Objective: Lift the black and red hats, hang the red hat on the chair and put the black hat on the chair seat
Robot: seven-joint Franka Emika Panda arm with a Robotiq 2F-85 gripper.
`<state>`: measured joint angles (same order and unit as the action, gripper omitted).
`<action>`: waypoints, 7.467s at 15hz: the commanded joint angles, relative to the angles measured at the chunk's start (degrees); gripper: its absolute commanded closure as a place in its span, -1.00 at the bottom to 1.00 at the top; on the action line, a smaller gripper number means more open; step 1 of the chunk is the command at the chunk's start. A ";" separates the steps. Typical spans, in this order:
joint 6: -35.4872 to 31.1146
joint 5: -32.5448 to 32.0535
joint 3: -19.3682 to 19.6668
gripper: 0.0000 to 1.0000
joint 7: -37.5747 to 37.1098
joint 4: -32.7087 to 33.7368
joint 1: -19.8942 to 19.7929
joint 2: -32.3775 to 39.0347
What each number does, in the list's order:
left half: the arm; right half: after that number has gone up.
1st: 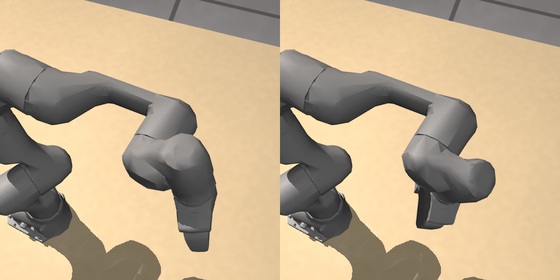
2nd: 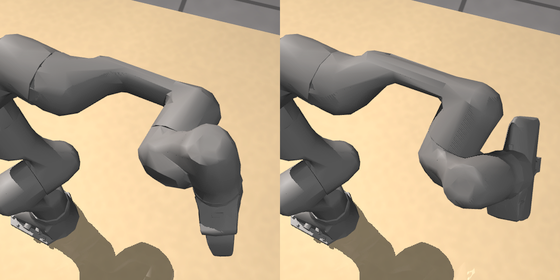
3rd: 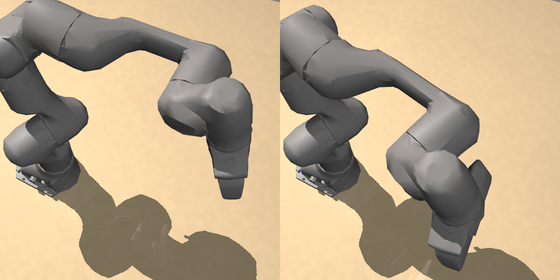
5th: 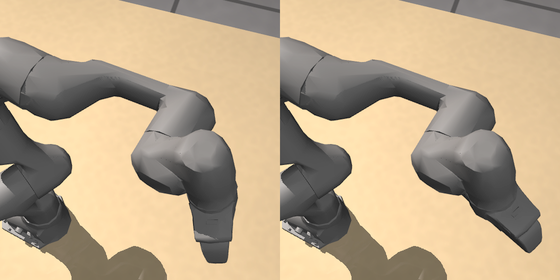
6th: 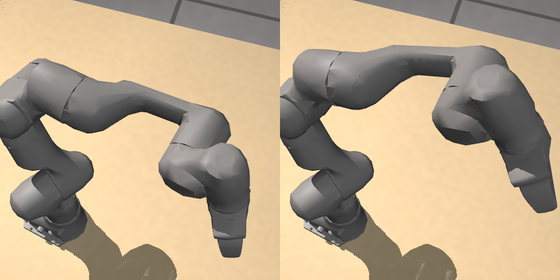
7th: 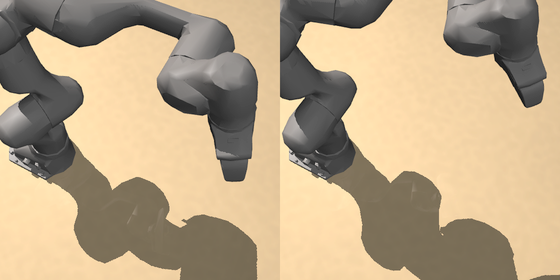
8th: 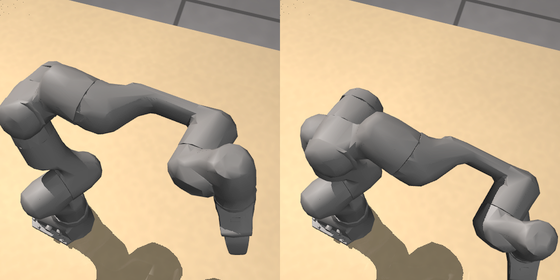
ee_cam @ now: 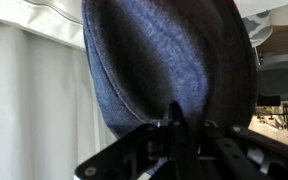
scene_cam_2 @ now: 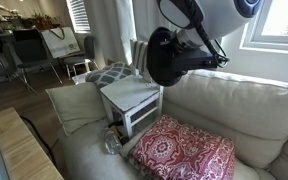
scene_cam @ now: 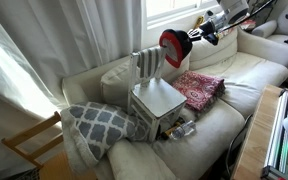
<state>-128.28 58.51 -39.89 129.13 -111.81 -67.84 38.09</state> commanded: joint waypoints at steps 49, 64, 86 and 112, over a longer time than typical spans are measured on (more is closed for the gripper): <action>2.60 13.26 48.36 -1.00 -13.77 -3.77 51.74 -16.01; 2.54 8.98 47.56 -1.00 -46.11 -3.35 56.59 -19.76; -5.84 16.60 44.93 -0.54 -45.29 -2.59 58.13 -15.56; -9.33 21.69 44.50 -0.74 -41.89 -2.17 59.07 -14.19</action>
<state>-136.16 78.56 4.71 85.56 -114.17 -9.26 23.16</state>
